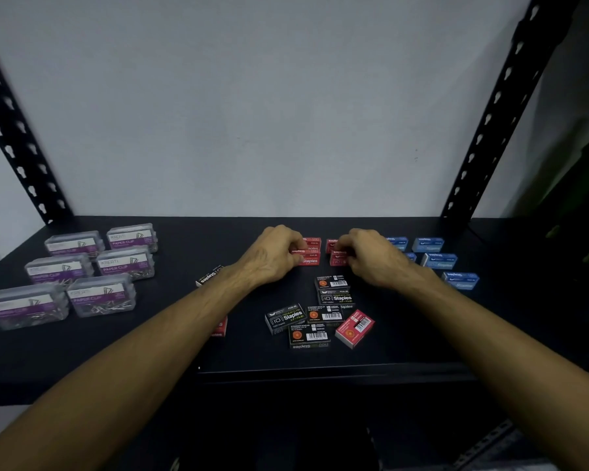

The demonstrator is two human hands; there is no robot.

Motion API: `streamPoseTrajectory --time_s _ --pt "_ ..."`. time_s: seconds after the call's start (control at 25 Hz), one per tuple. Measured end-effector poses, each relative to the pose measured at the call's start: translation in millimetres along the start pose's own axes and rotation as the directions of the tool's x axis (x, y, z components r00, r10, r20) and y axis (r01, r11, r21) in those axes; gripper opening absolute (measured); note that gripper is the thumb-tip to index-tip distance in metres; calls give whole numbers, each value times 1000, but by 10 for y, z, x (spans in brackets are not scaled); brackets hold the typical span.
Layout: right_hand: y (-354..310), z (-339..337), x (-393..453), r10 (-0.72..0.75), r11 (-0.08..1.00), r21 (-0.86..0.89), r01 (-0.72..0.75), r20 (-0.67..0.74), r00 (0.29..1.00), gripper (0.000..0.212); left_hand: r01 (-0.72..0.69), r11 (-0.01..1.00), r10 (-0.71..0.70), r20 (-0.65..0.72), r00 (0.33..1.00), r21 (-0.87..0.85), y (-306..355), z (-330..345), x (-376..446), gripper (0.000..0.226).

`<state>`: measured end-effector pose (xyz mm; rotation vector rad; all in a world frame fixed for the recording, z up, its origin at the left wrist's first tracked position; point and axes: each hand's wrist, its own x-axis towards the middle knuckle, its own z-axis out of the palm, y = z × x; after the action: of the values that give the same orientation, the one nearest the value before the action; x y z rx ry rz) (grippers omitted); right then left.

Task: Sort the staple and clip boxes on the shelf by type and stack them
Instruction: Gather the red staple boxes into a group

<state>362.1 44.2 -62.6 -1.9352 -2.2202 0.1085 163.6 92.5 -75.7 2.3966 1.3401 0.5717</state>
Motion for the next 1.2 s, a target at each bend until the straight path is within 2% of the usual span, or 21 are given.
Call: streamPoseTrajectory --time_s 0.48,0.72,0.88,1.2 --pt "5 23 -10 20 1000 8 -20 -13 1000 39 -12 1000 12 9 1000 -9 13 -15 3 32" --pt "-40 -132 -127 -24 999 -36 20 -101 995 31 -25 999 25 29 999 -29 -86 -225 -127 31" --pt "-129 -218 -233 -61 998 1 62 -122 991 29 20 1000 -20 29 999 -8 -246 -443 -276 32" --pt "-261 -304 -621 -130 977 168 132 -24 991 27 107 993 -104 -49 993 50 -554 -820 -650 30"
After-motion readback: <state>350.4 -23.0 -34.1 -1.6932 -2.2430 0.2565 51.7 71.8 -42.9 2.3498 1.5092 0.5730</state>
